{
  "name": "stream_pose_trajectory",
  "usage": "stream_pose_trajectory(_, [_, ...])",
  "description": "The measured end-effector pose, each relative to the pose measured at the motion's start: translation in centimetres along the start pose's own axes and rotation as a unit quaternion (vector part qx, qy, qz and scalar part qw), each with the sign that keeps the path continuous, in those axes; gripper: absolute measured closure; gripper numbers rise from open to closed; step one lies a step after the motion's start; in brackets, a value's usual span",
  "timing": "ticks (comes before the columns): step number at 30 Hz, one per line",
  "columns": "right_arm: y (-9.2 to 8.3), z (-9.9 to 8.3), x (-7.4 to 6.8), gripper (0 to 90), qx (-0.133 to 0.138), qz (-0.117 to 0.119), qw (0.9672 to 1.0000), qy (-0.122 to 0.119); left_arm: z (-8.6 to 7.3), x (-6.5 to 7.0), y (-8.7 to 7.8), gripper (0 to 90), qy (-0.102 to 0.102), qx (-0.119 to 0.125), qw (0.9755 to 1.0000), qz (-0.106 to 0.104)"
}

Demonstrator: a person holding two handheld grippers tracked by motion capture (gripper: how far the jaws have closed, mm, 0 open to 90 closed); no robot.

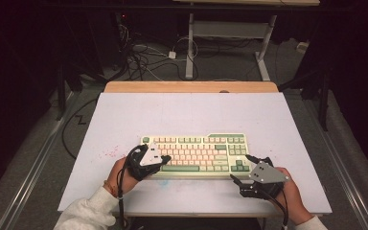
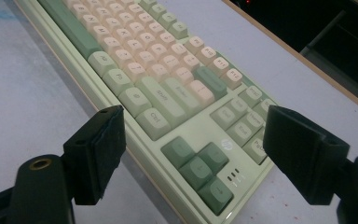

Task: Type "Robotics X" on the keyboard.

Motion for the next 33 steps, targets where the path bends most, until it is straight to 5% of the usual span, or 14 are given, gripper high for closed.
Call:
stream_pose_trajectory(17, [0.4,0.3,-0.1,21.9,-0.001,0.005,1.0,-0.001,-0.5,1.2,0.6,87.5,0.01,-0.013,0.9996,-0.023])
stream_pose_trajectory(33, [0.6,0.5,-0.3,21.9,-0.003,0.009,0.9999,-0.005,-0.9,1.6,1.6,87.5,0.02,-0.035,0.9989,-0.023])
Point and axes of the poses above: each handheld gripper's, and its own axes: y roughly forward along the jaws, z roughly out of its top, x roughly to its right, the point moved 7 cm from there along y, roughly forward along the jaws, and after that the axes turned 12 degrees about -x, right-handed, at the moved point
